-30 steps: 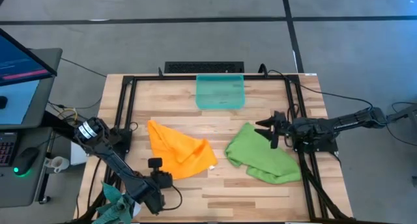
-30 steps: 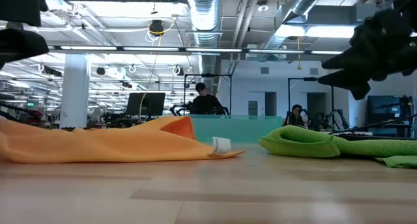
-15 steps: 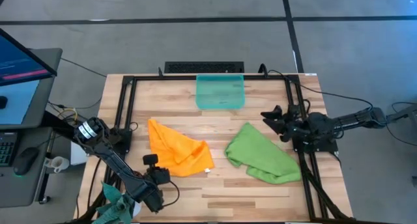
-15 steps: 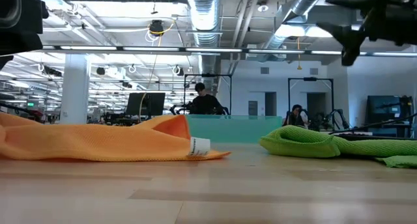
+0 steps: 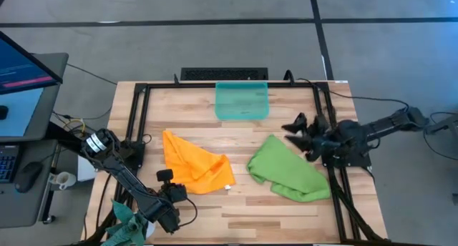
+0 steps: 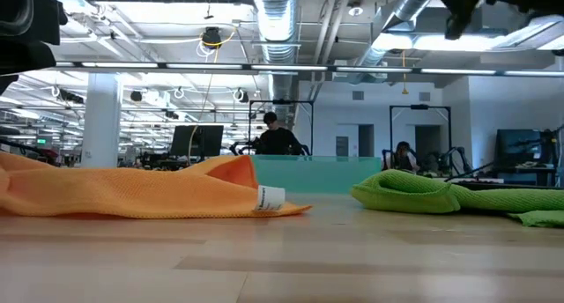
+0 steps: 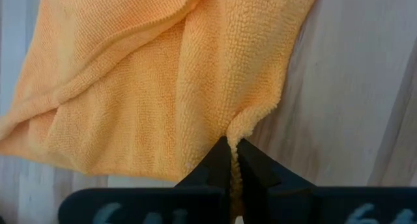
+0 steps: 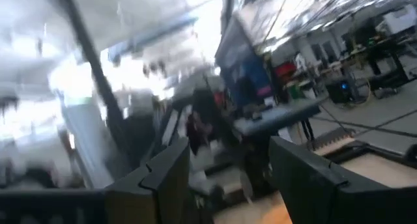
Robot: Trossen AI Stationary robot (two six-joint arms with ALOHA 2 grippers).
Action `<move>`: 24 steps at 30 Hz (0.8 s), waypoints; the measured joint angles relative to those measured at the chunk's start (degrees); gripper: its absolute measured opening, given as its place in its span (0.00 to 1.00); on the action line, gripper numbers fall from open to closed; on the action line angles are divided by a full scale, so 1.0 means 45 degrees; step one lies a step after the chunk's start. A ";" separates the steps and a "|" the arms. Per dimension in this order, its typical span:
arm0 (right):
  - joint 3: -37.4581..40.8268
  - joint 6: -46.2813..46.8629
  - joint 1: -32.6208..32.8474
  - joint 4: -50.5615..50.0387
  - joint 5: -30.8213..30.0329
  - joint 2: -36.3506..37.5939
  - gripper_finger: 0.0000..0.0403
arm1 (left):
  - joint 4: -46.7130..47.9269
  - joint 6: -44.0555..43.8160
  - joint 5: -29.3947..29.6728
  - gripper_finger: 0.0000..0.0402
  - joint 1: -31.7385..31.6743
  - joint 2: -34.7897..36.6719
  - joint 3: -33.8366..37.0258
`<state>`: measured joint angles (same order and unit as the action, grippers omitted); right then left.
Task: Roll microfiber towels into tight, uniform cylinder then place into a basket
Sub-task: Fold the orange microfiber towel
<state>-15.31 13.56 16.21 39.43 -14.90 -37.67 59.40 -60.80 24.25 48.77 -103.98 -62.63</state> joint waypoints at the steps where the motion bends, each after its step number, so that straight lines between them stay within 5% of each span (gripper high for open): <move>1: -0.0192 -0.0422 0.0260 0.0002 -0.0001 -0.0537 0.58 | -0.0014 -0.0021 -0.0003 0.00 0.0000 0.0000 0.0000; 15: -0.2730 -0.3024 0.2340 -0.2466 -0.2292 -0.6709 0.58 | -0.0622 0.0026 0.0011 0.00 0.0000 0.0010 -0.0005; 24: -0.4046 -0.3026 0.2400 -0.2772 -0.2378 -0.9008 0.58 | -0.0764 -0.0223 0.0016 0.00 0.0000 0.0010 -0.0005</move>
<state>-33.52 -0.05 27.00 26.96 -25.61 -78.20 55.96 -61.80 24.32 48.77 -103.94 -62.65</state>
